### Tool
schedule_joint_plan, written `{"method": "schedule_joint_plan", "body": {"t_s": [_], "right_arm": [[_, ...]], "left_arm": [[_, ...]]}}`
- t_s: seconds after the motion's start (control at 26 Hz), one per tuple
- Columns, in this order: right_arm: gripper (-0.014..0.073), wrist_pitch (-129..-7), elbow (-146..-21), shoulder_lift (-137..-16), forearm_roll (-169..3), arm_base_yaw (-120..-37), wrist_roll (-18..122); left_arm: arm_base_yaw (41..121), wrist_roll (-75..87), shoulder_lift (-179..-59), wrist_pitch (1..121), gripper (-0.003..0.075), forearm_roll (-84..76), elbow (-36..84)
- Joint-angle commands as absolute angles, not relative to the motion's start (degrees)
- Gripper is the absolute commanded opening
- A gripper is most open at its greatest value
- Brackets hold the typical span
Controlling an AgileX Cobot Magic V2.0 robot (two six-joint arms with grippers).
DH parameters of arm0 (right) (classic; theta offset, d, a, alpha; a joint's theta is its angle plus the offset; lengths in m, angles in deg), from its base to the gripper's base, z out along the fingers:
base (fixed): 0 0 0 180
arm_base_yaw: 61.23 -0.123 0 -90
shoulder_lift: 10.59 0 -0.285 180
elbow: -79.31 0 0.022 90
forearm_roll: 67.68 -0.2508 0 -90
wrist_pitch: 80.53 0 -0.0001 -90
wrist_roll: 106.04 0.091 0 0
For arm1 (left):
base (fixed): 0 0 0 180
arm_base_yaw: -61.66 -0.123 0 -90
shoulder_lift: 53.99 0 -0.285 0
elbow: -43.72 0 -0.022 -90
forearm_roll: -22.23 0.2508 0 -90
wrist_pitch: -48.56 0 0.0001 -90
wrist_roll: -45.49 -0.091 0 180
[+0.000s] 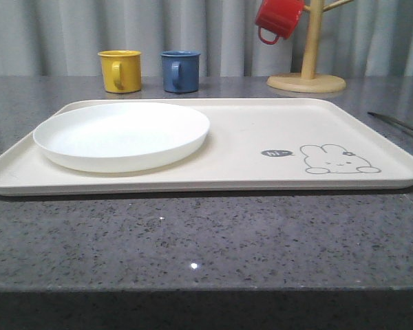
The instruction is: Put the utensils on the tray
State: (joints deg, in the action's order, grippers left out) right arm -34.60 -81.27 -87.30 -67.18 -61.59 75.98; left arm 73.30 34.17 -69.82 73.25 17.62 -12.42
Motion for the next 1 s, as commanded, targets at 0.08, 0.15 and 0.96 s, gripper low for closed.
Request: {"method": "schedule_joint_plan", "body": {"t_s": [0.08,0.15,0.96], "right_arm": [[0.0453,-32.75,-91.81,-98.44,-66.59,-64.03,75.01],[0.0453,-31.92,-94.54,-102.66,-66.89,-64.26,75.01],[0.0197,-30.96,-100.94,-116.98,-67.68,-64.26,75.01]], "left_arm": [[73.2,34.63,-70.39,68.39,-0.0018,16.93,-10.81],[73.2,34.63,-70.39,68.39,-0.0018,16.93,-10.81],[73.2,34.63,-70.39,68.39,-0.0018,16.93,-10.81]]}}
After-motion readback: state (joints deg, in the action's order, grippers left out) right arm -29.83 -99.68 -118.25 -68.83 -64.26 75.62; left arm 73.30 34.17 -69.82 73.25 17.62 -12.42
